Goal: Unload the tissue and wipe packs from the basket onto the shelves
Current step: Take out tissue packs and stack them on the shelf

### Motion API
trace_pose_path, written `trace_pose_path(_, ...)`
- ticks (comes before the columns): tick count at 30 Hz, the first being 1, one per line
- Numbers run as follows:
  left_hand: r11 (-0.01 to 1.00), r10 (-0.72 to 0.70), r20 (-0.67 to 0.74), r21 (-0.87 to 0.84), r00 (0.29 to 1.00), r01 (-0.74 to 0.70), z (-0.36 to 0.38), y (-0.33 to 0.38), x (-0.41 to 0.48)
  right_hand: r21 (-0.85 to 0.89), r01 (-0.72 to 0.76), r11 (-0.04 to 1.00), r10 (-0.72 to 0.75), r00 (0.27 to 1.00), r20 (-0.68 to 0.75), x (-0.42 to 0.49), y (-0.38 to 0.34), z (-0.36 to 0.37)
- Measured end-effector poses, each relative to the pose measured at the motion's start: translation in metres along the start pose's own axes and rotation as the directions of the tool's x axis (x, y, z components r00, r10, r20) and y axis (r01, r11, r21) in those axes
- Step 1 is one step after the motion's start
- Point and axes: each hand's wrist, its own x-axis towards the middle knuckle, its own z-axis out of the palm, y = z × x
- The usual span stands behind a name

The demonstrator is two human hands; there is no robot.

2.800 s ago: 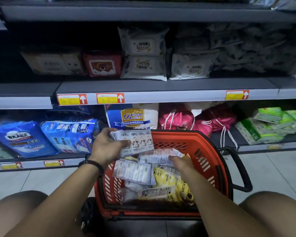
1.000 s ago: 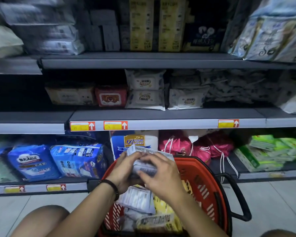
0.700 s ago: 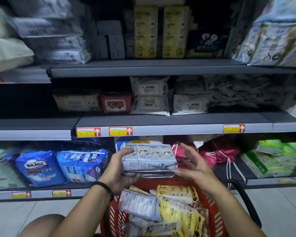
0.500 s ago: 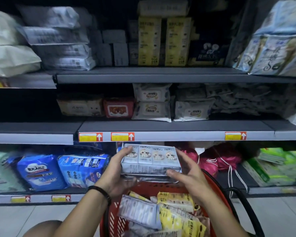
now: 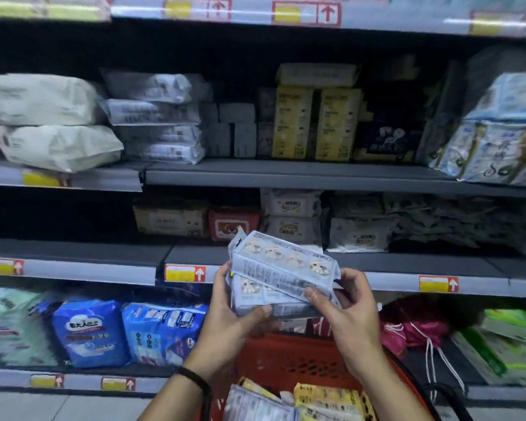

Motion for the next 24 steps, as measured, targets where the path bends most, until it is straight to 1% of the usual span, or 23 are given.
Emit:
trace_pose_path(5, 0.962, 0.191, -0.055, 0.210, 0.980, -0.176, -0.009, 0.059, 0.045, -0.033, 0.109, 0.993, -0.109, 0.994, 0.021, 0.045, -0.052, 0.027)
trace_pose_path(7, 0.920, 0.256, -0.037, 0.314, 0.966, -0.232, -0.012, 0.088, 0.071, -0.049, 0.167, 0.985, -0.167, 0.986, 0.003, 0.068, -0.071, 0.043)
trace_pose_path(13, 0.826, 0.367, 0.010, 0.456, 0.930, -0.331, -0.011, 0.170, 0.125, -0.074, 0.254, 0.964, -0.261, 0.958, -0.116, 0.127, -0.130, 0.088)
trace_pose_path(15, 0.798, 0.393, 0.011, 0.492, 0.919, -0.347, -0.012, 0.190, 0.141, -0.141, 0.281, 0.949, -0.298, 0.947, -0.122, 0.149, -0.147, 0.098)
trace_pose_path(17, 0.738, 0.413, -0.016, 0.591, 0.911, -0.325, -0.013, 0.203, 0.163, -0.229, 0.280, 0.932, -0.307, 0.947, -0.096, 0.172, -0.161, 0.110)
trace_pose_path(18, 0.681, 0.435, -0.033, 0.666, 0.900, -0.305, -0.014, 0.207, 0.174, -0.270, 0.263, 0.926, -0.291, 0.954, -0.070, 0.185, -0.167, 0.116)
trace_pose_path(19, 0.587, 0.466, -0.053, 0.765, 0.883, -0.264, -0.016, 0.209, 0.185, -0.324, 0.230, 0.918, -0.256, 0.966, -0.041, 0.197, -0.169, 0.122)
trace_pose_path(21, 0.313, 0.524, -0.088, 0.945, 0.847, -0.095, -0.020, 0.208, 0.204, -0.459, 0.127, 0.880, -0.129, 0.991, 0.028, 0.217, -0.169, 0.132)
trace_pose_path(22, 0.196, 0.536, -0.095, 0.981, 0.839, -0.014, -0.021, 0.205, 0.209, -0.516, 0.074, 0.853, -0.058, 0.997, 0.048, 0.224, -0.166, 0.136)
trace_pose_path(23, 0.133, 0.545, -0.092, 0.991, 0.834, 0.023, -0.020, 0.201, 0.211, -0.554, 0.038, 0.831, -0.017, 0.999, 0.044, 0.230, -0.162, 0.138)
trace_pose_path(24, 0.100, 0.556, -0.078, 0.995, 0.827, 0.027, -0.019, 0.196, 0.210, -0.577, 0.023, 0.817, -0.009, 1.000, 0.027, 0.235, -0.159, 0.139)
